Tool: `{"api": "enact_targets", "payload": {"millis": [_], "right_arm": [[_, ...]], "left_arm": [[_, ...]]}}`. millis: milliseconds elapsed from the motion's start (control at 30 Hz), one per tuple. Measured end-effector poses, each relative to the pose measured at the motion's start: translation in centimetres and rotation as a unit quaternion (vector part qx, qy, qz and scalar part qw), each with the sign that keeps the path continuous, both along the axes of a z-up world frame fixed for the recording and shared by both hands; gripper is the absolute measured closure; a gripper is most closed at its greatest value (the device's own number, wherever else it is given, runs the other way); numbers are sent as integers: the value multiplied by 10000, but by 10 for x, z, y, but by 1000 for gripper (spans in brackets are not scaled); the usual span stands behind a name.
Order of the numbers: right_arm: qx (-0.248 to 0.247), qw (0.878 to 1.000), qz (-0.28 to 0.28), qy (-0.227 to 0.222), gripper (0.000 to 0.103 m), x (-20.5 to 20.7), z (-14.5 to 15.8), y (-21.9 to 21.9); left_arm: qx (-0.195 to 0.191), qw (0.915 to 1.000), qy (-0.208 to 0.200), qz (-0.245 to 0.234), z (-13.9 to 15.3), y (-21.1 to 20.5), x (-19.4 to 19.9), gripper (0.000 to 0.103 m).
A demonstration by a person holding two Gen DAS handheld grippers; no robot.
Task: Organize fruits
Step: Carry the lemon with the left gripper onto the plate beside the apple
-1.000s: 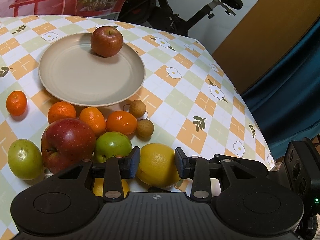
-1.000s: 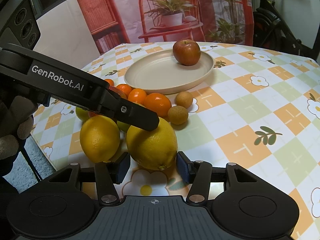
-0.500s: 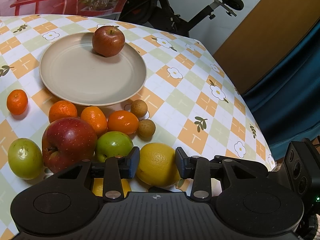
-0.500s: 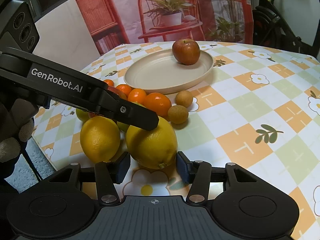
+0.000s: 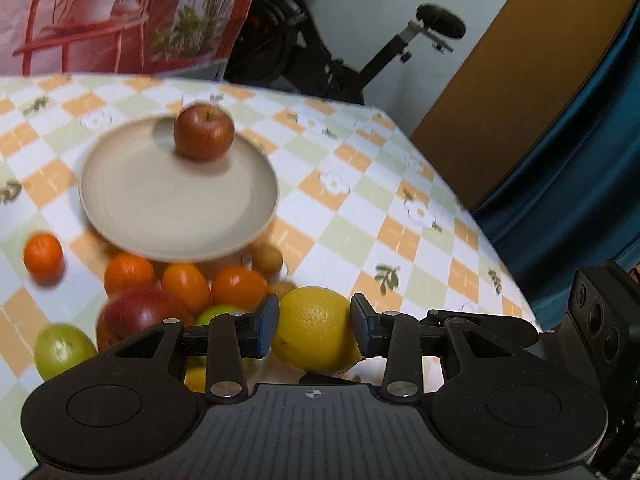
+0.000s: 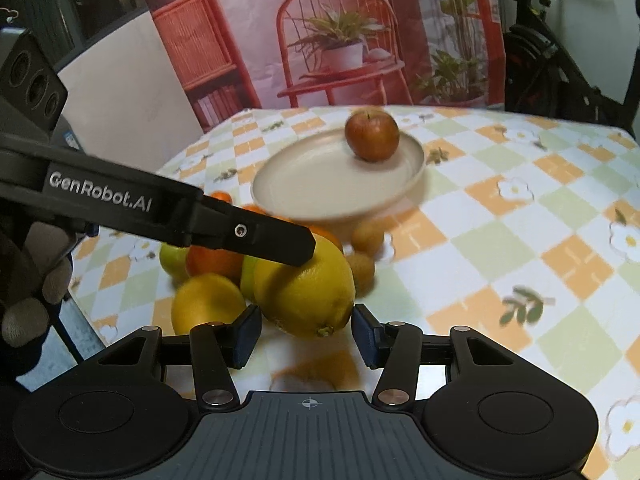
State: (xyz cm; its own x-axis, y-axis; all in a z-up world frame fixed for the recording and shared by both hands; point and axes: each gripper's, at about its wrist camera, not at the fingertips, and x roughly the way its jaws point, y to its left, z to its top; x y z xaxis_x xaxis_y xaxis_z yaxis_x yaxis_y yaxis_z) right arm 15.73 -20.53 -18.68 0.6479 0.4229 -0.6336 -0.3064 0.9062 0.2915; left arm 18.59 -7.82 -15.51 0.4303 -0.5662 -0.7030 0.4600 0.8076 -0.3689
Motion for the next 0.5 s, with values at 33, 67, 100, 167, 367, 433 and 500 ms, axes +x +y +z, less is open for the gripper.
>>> {"api": "enact_targets", "payload": {"millis": [33,67,100,167,367,433,500], "right_arm": [[-28,10000,28,-47,57,3,5,1],[-65,9999,65,-99,57,5,11,2],[-104,9998,114,-155,57,8,17,3],[-160,9993,203,-256,57,16,29,7],[-325,9966,514,-555,57,53,64,23],[-374,9953,623,-634,57,68,72,30],[-354,9946,713,-659,57,85,77,36]], "left_arm": [[-35,10000,-52,21,5,2,1,62],[-73,9999,-102,47,10,4,2,62],[-110,9998,-150,75,15,6,4,62],[-191,9994,-251,142,26,11,9,62],[-260,9972,-613,353,57,27,29,62],[-274,9963,-686,438,63,33,39,62],[-294,9957,-699,537,67,40,51,62]]}}
